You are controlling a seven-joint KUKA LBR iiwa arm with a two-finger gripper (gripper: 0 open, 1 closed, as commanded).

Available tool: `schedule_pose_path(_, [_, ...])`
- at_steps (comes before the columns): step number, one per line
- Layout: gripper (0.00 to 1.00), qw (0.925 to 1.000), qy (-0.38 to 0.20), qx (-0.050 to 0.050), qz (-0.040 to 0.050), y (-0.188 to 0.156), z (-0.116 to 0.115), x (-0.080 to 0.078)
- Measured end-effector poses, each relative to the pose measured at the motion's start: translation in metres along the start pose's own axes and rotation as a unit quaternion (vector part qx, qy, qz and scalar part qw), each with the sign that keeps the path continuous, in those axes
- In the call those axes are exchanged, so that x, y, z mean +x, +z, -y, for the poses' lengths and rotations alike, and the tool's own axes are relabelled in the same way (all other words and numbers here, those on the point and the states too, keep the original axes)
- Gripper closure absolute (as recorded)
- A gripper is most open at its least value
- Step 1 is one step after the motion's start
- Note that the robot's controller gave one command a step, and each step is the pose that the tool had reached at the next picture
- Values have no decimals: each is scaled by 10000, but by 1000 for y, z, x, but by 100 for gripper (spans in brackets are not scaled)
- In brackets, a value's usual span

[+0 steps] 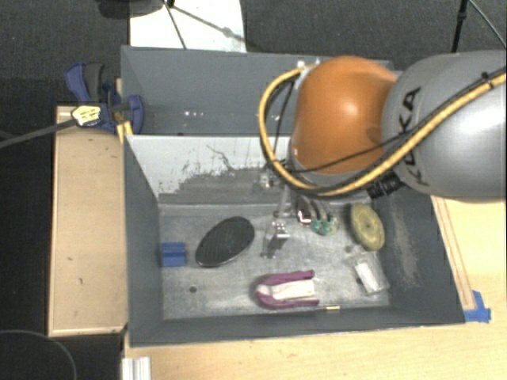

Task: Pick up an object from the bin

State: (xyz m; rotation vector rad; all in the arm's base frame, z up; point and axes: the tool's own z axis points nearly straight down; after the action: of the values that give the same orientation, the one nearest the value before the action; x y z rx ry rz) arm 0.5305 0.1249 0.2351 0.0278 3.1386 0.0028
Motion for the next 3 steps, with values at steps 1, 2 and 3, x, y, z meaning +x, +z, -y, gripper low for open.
schedule_pose_path(1, [0,9996,263,8,-41,112,-48,-23])
schedule_pose_path(2, [0,9972,749,5,-21,166,-20,-37])
schedule_pose_path(3, [100,9972,743,-1,-13,164,-21,-37])
